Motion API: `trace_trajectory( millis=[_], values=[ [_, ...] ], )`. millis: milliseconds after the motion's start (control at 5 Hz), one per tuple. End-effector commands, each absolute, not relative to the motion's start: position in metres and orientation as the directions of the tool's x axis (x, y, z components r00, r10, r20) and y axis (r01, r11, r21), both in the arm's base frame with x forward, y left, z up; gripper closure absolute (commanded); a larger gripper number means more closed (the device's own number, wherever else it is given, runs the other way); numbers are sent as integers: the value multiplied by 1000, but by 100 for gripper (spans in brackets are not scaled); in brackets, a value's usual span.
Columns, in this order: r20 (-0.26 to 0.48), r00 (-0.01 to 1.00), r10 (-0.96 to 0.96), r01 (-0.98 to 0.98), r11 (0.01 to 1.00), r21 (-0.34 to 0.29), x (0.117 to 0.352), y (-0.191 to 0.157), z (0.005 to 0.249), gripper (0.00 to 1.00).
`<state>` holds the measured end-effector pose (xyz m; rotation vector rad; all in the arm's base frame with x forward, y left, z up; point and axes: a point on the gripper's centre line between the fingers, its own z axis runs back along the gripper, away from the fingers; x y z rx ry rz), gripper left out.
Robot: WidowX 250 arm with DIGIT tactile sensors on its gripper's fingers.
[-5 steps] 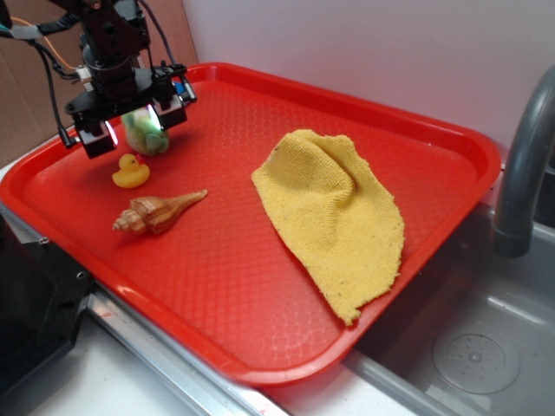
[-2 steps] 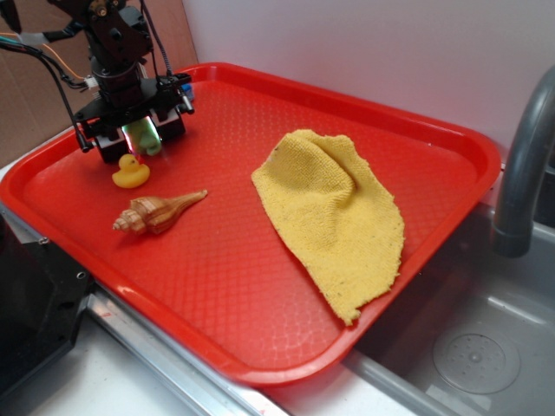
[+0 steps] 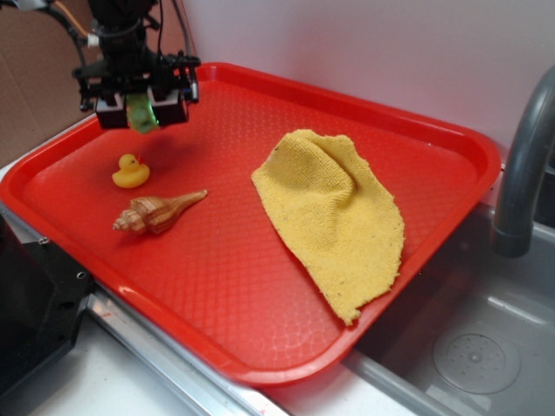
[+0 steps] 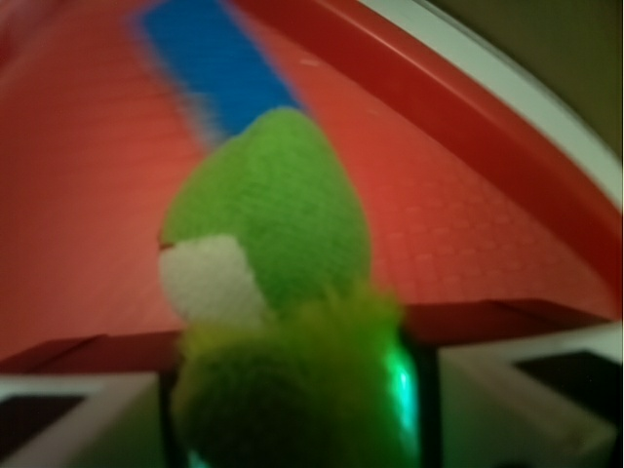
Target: Grab the green animal.
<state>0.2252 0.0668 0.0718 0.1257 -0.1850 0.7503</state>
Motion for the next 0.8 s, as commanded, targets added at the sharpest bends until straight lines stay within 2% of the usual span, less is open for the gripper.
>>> trace_trajectory(
  millis=[0,200,400,600],
  values=[
    [159,922,354,-343,935,-95,220,22,154,100],
    [145,956,255,-236,963,-132,198,0,174,100],
    [153,967,203,-180,972,-151,182,-9,182,100],
    [178,977,115,-87,984,-155,176,-17,183,100]
  ],
)
